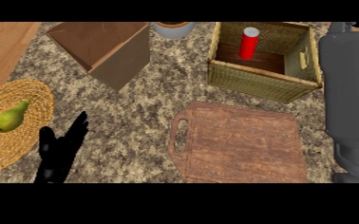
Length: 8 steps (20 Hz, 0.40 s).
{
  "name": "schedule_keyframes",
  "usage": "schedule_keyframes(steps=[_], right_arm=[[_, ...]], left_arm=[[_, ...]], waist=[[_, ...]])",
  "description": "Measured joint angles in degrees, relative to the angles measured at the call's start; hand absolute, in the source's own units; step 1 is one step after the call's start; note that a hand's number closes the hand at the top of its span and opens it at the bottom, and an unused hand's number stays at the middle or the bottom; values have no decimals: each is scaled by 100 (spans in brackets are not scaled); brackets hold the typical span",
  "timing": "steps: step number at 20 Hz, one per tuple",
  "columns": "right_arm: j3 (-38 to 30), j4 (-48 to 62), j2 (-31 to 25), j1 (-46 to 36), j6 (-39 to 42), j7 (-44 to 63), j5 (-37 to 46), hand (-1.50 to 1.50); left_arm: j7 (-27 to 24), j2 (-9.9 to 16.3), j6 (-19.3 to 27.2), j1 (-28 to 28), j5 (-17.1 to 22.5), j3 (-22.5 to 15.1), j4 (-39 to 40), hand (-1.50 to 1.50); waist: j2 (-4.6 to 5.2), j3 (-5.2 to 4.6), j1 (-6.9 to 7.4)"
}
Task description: Pick the can from the cutting board and place it in the basket
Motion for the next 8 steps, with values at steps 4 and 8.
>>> schedule_keyframes(steps=[4,8], right_arm=[[-265,-596,-182,252,20,169,-185,-150],[-505,-1339,-450,662,306,386,-336,-150]], left_arm=[[-90,33,-68,39,38,72,17,0],[-112,43,-72,69,40,131,45,0]], waist=[[-7,-3,-24],[-24,1,-72]])
